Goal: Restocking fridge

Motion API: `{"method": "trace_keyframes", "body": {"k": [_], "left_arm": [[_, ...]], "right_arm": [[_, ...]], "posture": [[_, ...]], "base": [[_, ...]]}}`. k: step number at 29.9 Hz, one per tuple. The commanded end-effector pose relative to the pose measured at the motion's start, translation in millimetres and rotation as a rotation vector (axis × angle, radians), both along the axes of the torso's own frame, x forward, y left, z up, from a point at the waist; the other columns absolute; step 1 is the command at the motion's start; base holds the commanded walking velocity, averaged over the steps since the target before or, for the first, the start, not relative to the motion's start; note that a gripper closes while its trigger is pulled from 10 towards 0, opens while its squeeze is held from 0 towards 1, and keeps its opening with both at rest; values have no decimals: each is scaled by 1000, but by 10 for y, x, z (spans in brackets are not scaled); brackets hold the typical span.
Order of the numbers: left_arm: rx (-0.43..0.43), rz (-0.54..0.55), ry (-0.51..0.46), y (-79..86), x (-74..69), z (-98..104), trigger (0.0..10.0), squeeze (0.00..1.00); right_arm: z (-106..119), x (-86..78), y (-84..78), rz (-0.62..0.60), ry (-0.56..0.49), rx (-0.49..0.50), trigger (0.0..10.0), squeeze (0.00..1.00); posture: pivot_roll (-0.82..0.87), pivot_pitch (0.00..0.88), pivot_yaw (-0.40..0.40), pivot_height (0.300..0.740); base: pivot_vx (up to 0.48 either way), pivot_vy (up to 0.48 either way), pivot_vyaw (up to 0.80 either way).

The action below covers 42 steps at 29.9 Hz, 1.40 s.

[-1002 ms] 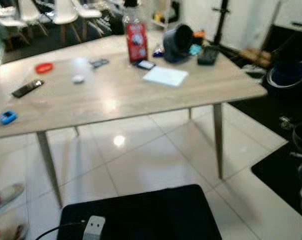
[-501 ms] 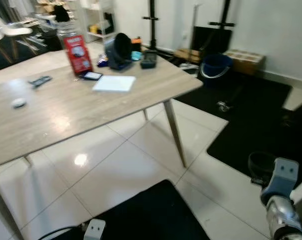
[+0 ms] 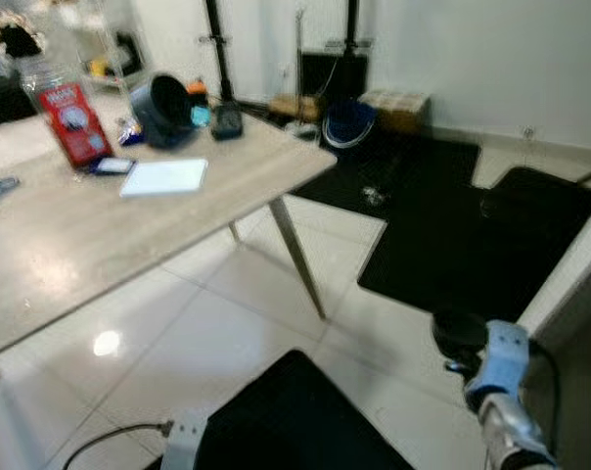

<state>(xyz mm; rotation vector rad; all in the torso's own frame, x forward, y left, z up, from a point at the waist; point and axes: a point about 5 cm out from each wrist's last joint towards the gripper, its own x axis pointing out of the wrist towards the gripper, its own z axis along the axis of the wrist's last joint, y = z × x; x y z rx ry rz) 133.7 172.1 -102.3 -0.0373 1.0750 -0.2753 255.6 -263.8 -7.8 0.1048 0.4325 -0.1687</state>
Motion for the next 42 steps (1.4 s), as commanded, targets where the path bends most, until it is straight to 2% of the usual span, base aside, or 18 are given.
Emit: {"method": "trace_keyframes", "body": {"k": [1,10,15,42], "left_arm": [[14,-1,18,35,-31,-10,10000,0],[20,1,19,50,-34,-11,10000,0],[24,0,22,59,-46,-14,10000,0],[55,-19,13,96,-16,-3,10000,0]], "right_arm": [[-17,5,73,48,0,4,10000,0],[-34,51,336,210,-21,27,10000,0],[-51,40,409,263,-21,40,10000,0],[-111,-56,361,264,2,55,10000,0]], "posture": [[-51,0,105,740],[-46,0,105,740],[-49,0,108,740],[-62,0,117,740]], "base": [[0,0,-800],[0,0,-800],[0,0,-800],[0,0,-800]]}}
